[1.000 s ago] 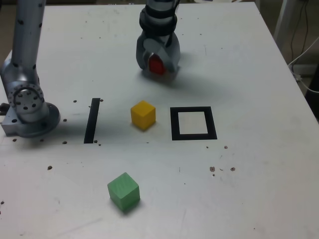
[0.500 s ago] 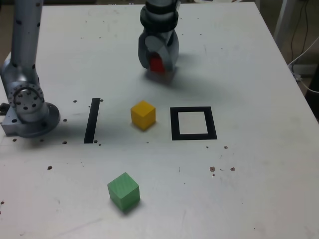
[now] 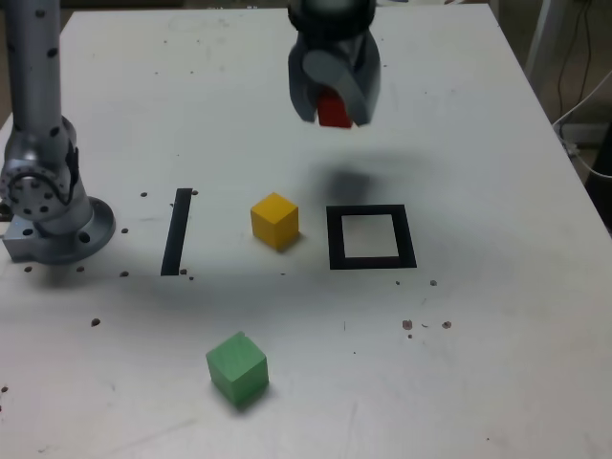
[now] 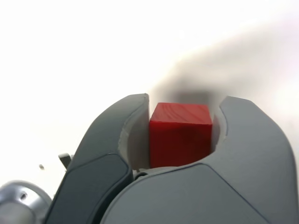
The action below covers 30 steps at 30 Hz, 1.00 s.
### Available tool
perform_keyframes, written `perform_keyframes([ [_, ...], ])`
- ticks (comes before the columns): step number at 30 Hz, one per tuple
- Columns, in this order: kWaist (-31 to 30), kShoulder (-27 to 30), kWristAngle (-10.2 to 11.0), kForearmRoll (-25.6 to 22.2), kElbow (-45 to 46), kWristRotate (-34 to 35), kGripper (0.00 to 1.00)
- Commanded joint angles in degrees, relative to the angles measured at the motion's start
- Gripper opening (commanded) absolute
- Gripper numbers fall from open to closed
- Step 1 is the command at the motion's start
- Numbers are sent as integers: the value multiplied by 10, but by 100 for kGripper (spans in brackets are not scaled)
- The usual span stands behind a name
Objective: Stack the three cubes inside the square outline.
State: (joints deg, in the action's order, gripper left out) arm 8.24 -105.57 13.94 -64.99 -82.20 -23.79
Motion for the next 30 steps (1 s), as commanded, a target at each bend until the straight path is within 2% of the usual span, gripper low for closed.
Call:
perform_keyframes([
  [1, -53, -2, 0, -7, 8, 115, 24],
  [5, -114, -16, -15, -15, 13, 248, 24],
  [10, -161, -34, -66, -19, 12, 380, 24],
  [12, -171, -39, -82, -20, 9, 412, 24],
  [15, -185, -46, -93, -20, 4, 454, 24],
  [21, -194, -72, -86, -6, -3, 499, 24],
  [30, -187, -110, -40, 22, -19, 509, 23],
])
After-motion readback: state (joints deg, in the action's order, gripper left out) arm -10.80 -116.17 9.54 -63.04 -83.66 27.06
